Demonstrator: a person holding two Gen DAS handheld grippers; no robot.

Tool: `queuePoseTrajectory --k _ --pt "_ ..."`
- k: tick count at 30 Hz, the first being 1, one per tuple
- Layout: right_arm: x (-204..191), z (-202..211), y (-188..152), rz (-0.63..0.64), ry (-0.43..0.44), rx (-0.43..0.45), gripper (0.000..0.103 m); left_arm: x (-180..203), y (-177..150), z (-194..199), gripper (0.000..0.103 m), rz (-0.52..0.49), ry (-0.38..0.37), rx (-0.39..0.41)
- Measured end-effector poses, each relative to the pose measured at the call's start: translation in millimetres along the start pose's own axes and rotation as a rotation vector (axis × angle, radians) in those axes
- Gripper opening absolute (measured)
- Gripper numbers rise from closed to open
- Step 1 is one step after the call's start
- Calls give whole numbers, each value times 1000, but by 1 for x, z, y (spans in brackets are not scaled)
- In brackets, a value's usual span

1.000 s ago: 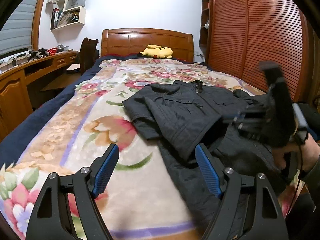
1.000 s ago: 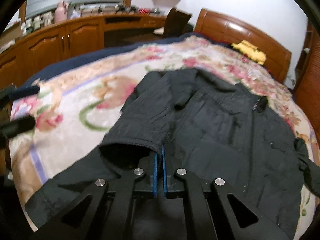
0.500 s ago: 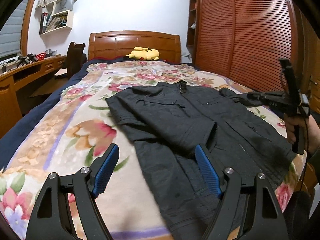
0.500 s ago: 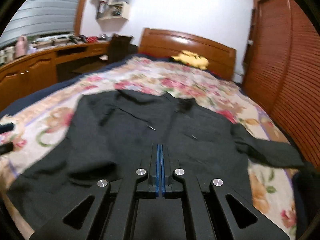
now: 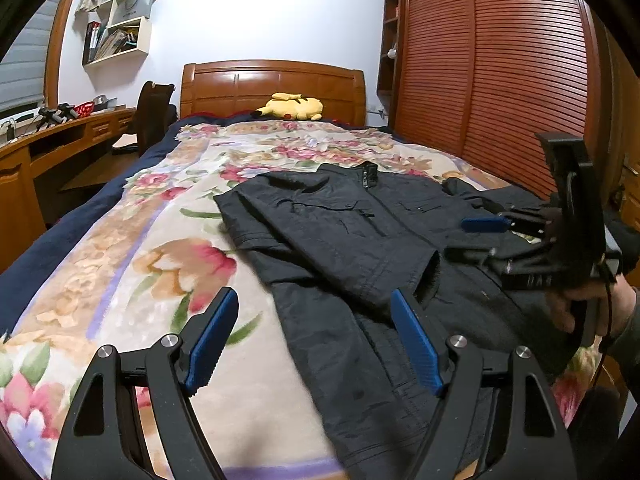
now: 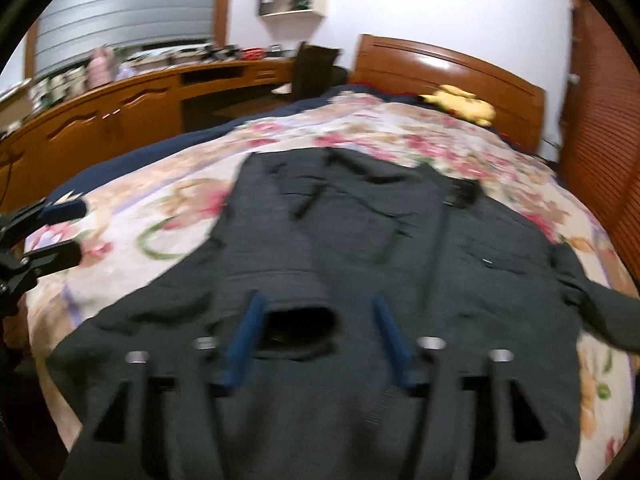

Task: Fold large clothes

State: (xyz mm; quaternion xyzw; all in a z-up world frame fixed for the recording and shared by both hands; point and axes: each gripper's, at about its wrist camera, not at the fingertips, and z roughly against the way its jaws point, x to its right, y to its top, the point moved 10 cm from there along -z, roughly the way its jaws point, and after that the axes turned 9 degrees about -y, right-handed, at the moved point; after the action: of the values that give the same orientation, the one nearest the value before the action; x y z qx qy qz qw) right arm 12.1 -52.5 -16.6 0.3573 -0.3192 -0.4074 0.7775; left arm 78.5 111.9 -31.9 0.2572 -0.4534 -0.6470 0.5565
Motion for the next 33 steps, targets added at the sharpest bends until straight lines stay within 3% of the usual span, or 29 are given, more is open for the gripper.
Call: queuePoseTrajectory --k 4,8,13,14,15,17,18,27,33 --pt "-25 -13 -1 45 69 -28 65 -9 -4 2 79 9 14 -5" --pt "-43 -40 -11 94 129 -145 65 -18 -7 5 79 28 21 -8" --pt "-33 -75 -30 137 92 -249 64 -23 -9 7 79 40 25 -16" --pt "-28 -82 -35 143 74 -264 50 -23 -9 7 79 38 25 -16" --pt "-24 -87 -37 149 66 -270 43 -22 -9 7 79 36 24 -15" --pt "-17 -89 -38 152 66 -259 14 -22 -8 8 79 35 27 -10" --pt "-13 -88 -35 155 50 -242 10 -22 -7 9 79 35 31 -4" --pt "87 -40 17 -44 -59 -30 9 -16 0 9 79 47 18 20" --pt "145 -22 16 -176 -105 -28 9 -7 3 4 79 39 -1 19"
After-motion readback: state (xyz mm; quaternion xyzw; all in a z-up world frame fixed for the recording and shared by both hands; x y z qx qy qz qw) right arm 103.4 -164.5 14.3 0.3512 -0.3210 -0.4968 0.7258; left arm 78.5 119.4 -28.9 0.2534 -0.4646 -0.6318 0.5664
